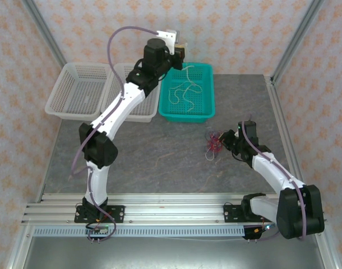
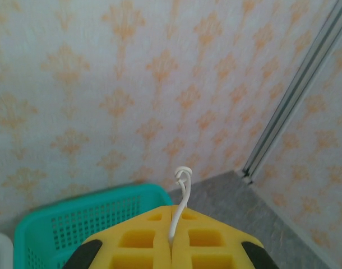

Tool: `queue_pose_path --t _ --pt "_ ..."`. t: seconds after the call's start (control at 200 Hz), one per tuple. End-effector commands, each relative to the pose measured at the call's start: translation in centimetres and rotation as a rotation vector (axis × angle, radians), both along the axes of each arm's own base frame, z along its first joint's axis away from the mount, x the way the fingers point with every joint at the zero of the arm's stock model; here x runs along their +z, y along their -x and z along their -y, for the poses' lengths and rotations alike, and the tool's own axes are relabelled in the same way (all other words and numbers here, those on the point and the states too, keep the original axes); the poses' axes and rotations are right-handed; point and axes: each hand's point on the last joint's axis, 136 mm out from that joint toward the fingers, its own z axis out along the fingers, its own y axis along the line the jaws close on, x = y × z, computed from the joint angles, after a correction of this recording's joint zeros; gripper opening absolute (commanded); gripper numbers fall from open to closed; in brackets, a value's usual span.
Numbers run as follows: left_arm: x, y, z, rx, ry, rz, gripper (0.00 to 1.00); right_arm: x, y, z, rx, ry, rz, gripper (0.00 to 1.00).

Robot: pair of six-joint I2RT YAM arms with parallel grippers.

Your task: Untangle the cables

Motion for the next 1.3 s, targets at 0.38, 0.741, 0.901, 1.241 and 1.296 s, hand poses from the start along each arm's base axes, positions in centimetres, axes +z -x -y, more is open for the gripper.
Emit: queue_pose_path --t 0.38,0.741,0.901,1.241,1.296 --pt "-12.8 -1.4 -1.3 0.033 0.088 -0.368 0.74 0.6 0.3 0.2 0.006 0.026 0.009 0.0" --pt "-1.4 9.1 -2.4 -0.143 0.335 -0.166 0.93 0.5 -0.2 -1.1 0.037 -0.042 0.006 0.0" --pt "-3.9 15.4 -1.2 -0.24 0.275 -0.152 0.89 1.8 -0.1 -4.7 0.105 -0.213 0.011 0.0" --pt "-14.9 23.8 -3.6 -0.218 0.18 -0.346 0.87 4.2 0.7 -10.6 0.269 -0.336 0.06 0.0" --pt "-15.2 24.6 -4.1 -0.219 0.185 -0.356 0.86 4.1 0.4 -10.5 0.243 -0.361 0.069 0.0"
